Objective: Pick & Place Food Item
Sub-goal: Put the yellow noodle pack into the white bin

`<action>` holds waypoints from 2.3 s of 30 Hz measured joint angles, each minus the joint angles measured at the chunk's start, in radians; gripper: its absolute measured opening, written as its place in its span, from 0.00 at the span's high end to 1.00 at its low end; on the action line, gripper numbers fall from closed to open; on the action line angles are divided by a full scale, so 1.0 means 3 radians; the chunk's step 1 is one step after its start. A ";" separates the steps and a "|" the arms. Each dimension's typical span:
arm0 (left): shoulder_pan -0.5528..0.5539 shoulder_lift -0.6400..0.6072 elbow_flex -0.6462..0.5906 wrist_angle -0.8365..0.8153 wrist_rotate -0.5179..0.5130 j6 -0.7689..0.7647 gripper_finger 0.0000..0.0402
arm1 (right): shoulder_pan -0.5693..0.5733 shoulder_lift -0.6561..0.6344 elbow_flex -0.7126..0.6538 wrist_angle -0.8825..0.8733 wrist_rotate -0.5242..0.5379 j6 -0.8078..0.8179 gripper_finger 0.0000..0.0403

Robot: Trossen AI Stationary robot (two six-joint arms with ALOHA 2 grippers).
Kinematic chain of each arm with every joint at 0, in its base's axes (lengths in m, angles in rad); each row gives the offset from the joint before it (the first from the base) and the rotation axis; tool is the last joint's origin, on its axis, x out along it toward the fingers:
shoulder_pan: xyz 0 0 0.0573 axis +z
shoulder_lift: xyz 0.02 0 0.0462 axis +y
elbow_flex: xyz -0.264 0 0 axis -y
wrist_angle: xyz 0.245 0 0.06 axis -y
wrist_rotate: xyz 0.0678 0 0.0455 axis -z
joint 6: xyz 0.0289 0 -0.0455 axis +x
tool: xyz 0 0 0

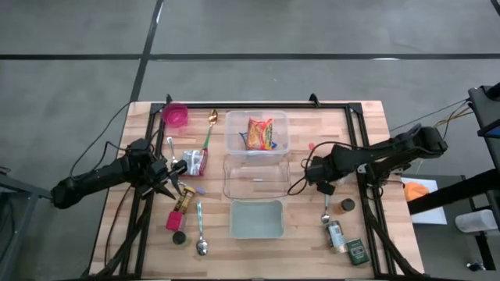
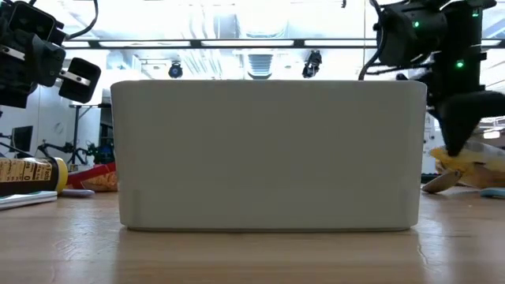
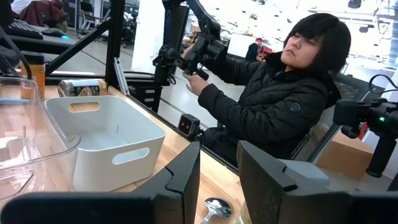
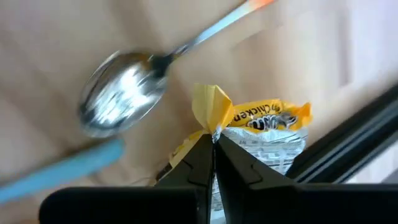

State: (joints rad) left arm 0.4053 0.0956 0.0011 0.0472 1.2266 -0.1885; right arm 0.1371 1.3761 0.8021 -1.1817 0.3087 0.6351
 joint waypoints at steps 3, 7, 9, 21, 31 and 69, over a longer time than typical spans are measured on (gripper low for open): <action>0.0000 0.0000 0.0001 0.0000 0.0000 0.0000 0.72 | 0.0000 -0.0058 0.0000 0.0034 0.0283 0.0233 0.97; -0.0001 0.0000 0.0000 0.0001 0.0001 0.0001 0.72 | -0.0004 -0.0090 -0.0006 0.0286 0.0544 0.0444 0.97; -0.0001 0.0000 0.0001 0.0000 0.0000 -0.0001 0.72 | -0.0004 -0.0090 -0.0006 0.0544 0.0648 0.0517 0.97; -0.0001 0.0000 0.0001 0.0001 0.0000 -0.0001 0.72 | -0.0081 -0.0090 -0.0013 0.1023 0.1108 0.0851 0.97; -0.0001 0.0000 0.0000 0.0001 0.0001 -0.0001 0.72 | 0.0055 -0.0080 -0.0014 0.1027 0.1784 0.1003 0.98; 0.0000 0.0000 0.0001 0.0001 0.0001 0.0001 0.72 | 0.0761 -0.0087 0.0494 0.0880 0.4044 -0.0742 0.98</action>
State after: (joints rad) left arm 0.4053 0.0956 0.0013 0.0474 1.2270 -0.1883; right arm 0.3655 1.3499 0.9503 -0.9177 1.5218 0.4126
